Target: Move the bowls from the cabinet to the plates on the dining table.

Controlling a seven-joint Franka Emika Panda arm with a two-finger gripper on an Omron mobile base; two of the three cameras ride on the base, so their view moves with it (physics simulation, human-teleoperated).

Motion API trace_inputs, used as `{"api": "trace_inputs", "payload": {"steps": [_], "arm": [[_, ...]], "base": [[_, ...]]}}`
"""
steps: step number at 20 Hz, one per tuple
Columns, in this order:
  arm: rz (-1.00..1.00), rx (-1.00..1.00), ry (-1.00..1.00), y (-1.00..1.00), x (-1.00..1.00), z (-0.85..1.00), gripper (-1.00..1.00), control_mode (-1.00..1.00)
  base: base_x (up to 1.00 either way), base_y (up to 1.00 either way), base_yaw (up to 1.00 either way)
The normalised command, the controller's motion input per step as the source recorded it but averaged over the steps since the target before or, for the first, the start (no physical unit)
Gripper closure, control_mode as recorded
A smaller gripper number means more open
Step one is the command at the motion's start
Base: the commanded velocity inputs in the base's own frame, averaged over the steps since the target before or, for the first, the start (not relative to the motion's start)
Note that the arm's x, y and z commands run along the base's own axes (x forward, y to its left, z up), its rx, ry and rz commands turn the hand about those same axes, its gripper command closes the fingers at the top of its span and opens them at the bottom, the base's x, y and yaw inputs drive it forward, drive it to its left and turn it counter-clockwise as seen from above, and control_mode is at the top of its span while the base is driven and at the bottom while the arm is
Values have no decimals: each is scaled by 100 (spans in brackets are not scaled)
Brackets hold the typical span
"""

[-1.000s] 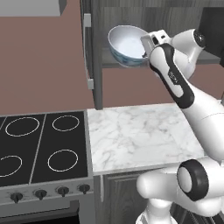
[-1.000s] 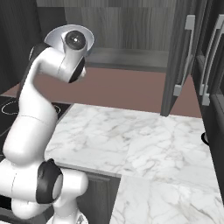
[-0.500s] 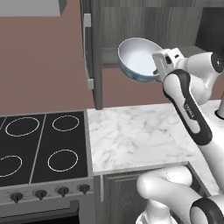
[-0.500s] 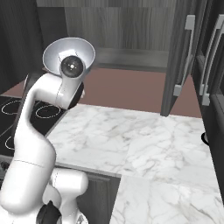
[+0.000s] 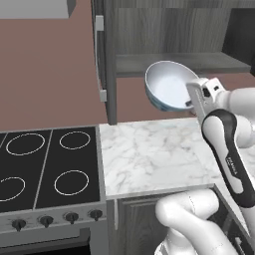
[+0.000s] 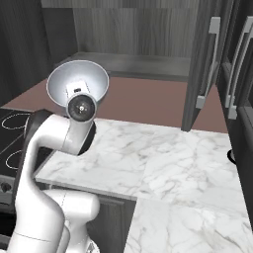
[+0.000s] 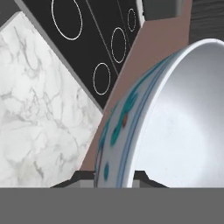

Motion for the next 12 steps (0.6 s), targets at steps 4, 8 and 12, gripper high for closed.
{"api": "trace_inputs", "payload": {"steps": [4,8,12], "arm": [[0,0,0,0,-38,-68,100,-100],[-1,0,0,0,-24,-83,100,-100],[-1,0,0,0,-13,-83,100,-100]], "base": [[0,0,0],[0,0,0],[0,0,0]]}}
